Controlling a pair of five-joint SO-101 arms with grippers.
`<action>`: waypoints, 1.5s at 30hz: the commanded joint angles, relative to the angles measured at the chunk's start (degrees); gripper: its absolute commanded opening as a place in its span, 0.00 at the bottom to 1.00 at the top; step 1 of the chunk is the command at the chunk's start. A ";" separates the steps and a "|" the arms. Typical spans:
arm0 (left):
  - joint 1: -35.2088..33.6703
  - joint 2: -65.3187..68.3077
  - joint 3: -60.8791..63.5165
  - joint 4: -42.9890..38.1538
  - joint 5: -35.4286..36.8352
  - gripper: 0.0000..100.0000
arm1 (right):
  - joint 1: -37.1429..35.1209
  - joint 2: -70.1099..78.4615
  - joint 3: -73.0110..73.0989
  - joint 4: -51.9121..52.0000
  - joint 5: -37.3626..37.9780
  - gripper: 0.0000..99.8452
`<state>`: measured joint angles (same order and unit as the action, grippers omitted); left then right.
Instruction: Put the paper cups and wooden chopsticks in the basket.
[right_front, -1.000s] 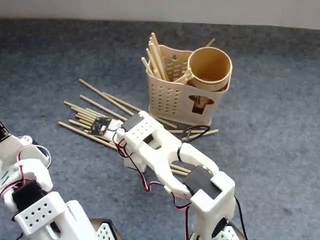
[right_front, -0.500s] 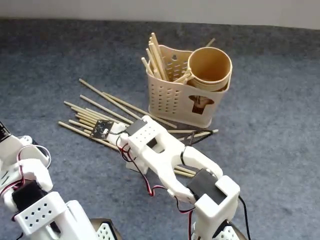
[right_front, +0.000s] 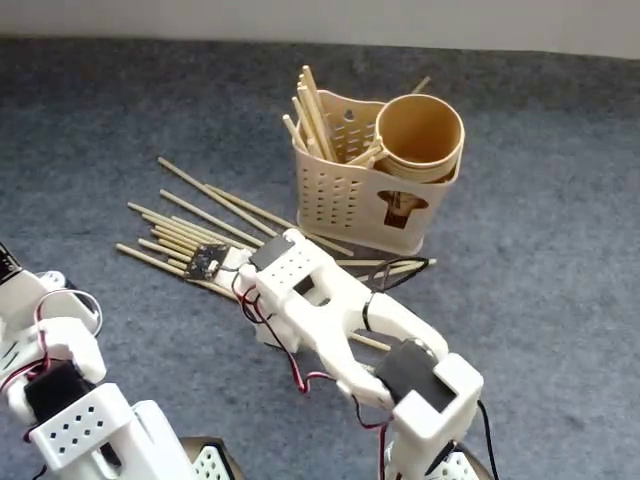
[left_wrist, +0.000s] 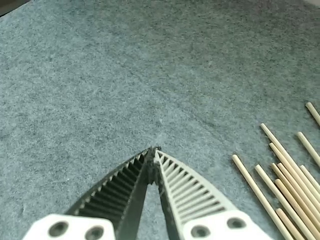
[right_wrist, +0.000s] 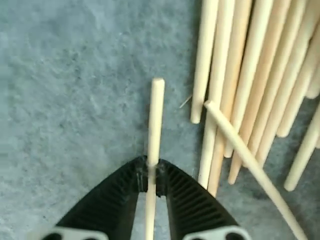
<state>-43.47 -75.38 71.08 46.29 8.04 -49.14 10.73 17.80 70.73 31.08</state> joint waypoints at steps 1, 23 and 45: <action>1.45 -0.66 -0.13 -1.23 0.26 0.01 | -1.36 -11.03 -0.75 2.51 0.70 0.00; 1.45 -0.66 -0.13 -1.23 0.35 0.01 | 3.74 -56.57 5.85 1.98 -5.27 0.00; 1.19 -0.66 -0.04 -1.14 0.35 0.01 | 17.19 -68.53 5.85 -44.79 -10.46 0.00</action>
<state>-43.21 -75.38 71.43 46.29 8.04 -33.85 -57.14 24.66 36.88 21.49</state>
